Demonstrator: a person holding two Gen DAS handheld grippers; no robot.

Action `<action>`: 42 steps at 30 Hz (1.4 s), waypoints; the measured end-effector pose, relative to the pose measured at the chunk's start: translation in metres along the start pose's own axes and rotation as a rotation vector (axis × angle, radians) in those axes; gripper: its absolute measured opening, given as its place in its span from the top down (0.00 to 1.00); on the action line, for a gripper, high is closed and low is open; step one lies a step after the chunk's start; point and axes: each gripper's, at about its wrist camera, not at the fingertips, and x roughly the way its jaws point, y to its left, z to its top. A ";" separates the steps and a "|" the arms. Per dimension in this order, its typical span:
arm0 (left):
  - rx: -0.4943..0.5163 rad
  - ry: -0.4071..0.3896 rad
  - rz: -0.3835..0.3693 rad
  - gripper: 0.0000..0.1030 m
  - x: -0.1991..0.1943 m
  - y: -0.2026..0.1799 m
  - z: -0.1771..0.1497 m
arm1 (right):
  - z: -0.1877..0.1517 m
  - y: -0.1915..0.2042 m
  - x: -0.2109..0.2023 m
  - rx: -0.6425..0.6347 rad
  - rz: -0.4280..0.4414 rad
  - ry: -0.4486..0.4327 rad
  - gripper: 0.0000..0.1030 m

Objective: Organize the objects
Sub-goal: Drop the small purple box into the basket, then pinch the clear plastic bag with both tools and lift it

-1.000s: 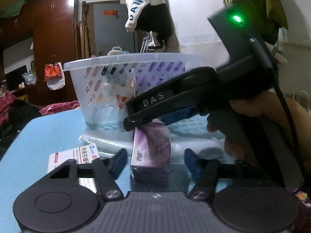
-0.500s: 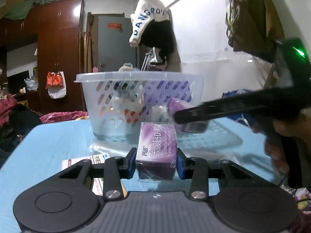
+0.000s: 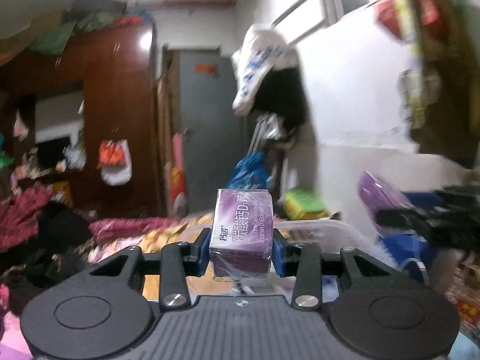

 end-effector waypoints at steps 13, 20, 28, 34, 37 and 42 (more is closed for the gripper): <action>0.002 0.164 0.051 0.28 0.081 0.013 -0.011 | -0.021 -0.012 0.078 0.007 0.020 0.237 0.44; -0.045 0.070 0.013 0.08 0.026 0.029 -0.018 | -0.023 -0.022 0.026 0.123 0.048 0.062 0.00; 0.071 0.081 -0.012 0.08 -0.051 0.025 -0.091 | -0.116 -0.032 -0.055 0.251 0.073 0.091 0.00; 0.104 0.218 -0.066 0.08 -0.027 0.040 -0.091 | -0.153 -0.008 -0.063 0.230 0.178 0.194 0.01; 0.061 0.326 -0.118 0.09 0.003 0.052 -0.098 | -0.155 0.007 -0.059 0.171 0.203 0.217 0.10; 0.036 0.407 -0.184 0.12 0.025 0.063 -0.122 | -0.171 0.020 -0.056 0.117 0.202 0.260 0.23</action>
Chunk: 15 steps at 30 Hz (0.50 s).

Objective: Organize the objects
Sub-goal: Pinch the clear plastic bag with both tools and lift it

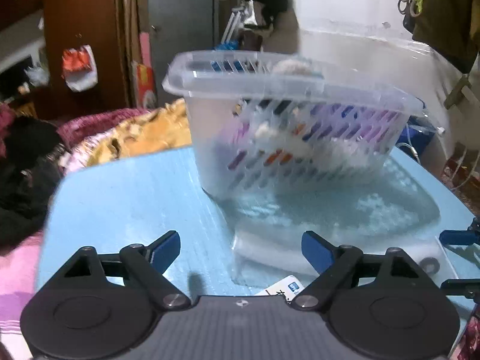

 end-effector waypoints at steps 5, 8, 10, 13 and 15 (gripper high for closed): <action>-0.017 0.033 -0.059 0.25 0.010 -0.002 -0.006 | -0.007 0.007 0.000 -0.067 -0.050 -0.002 0.32; 0.013 0.024 -0.063 0.38 0.009 -0.012 -0.007 | -0.008 0.006 0.000 -0.084 -0.063 -0.010 0.36; 0.021 0.023 -0.067 0.44 0.009 -0.018 -0.006 | -0.007 0.003 -0.001 -0.085 -0.057 -0.010 0.43; 0.009 0.012 -0.063 0.52 0.007 -0.019 -0.008 | -0.007 0.002 -0.001 -0.089 -0.052 -0.012 0.52; -0.017 0.004 -0.073 0.63 0.005 -0.016 -0.008 | -0.006 0.000 -0.001 -0.086 -0.052 -0.016 0.62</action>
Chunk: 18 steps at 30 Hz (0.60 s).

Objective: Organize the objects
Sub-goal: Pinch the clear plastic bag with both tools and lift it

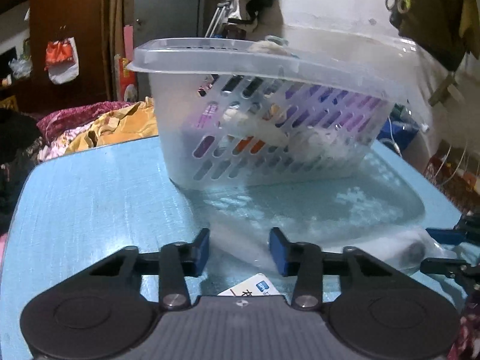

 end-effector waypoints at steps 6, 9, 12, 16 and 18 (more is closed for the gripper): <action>-0.012 -0.005 -0.018 0.68 -0.001 -0.002 -0.002 | 0.002 -0.007 0.000 -0.005 -0.001 0.001 0.75; -0.021 -0.012 -0.010 0.77 -0.003 -0.006 -0.001 | 0.002 -0.010 -0.001 -0.003 -0.006 -0.003 0.78; -0.032 -0.045 -0.016 0.83 -0.008 -0.011 0.000 | 0.003 -0.015 -0.004 -0.004 -0.016 -0.016 0.82; -0.036 -0.083 -0.019 0.85 -0.013 -0.017 -0.002 | 0.005 -0.021 -0.010 -0.013 -0.024 -0.044 0.85; -0.041 -0.102 -0.024 0.85 -0.017 -0.018 -0.003 | 0.006 -0.024 -0.013 -0.019 -0.020 -0.061 0.87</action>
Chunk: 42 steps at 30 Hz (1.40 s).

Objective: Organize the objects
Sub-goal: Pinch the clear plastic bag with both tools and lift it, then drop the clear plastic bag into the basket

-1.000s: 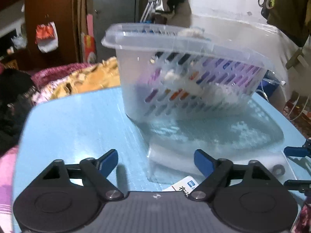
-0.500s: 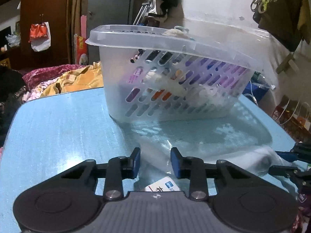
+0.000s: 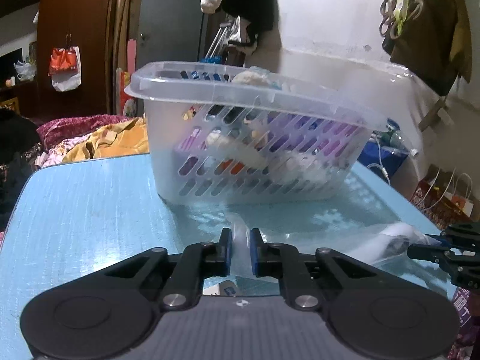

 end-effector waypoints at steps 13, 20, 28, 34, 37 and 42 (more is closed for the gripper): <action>0.014 -0.261 -0.012 0.86 -0.082 -0.032 0.028 | 0.050 0.009 -0.045 -0.079 -0.034 -0.161 0.89; 0.025 -0.363 0.039 0.86 -0.099 -0.042 0.086 | 0.119 0.010 -0.055 -0.144 -0.057 -0.280 0.89; 0.006 -0.364 0.161 0.86 -0.035 -0.028 0.148 | 0.186 -0.020 0.014 -0.134 -0.077 -0.284 0.89; -0.029 -0.276 0.215 0.85 0.026 -0.007 0.153 | 0.188 -0.047 0.086 -0.077 -0.102 -0.142 0.89; -0.038 -0.262 0.234 0.81 0.040 -0.003 0.149 | 0.179 -0.051 0.104 -0.068 -0.116 -0.106 0.89; 0.093 -0.269 0.421 0.40 0.035 -0.016 0.132 | 0.161 -0.048 0.104 -0.080 -0.214 -0.077 0.11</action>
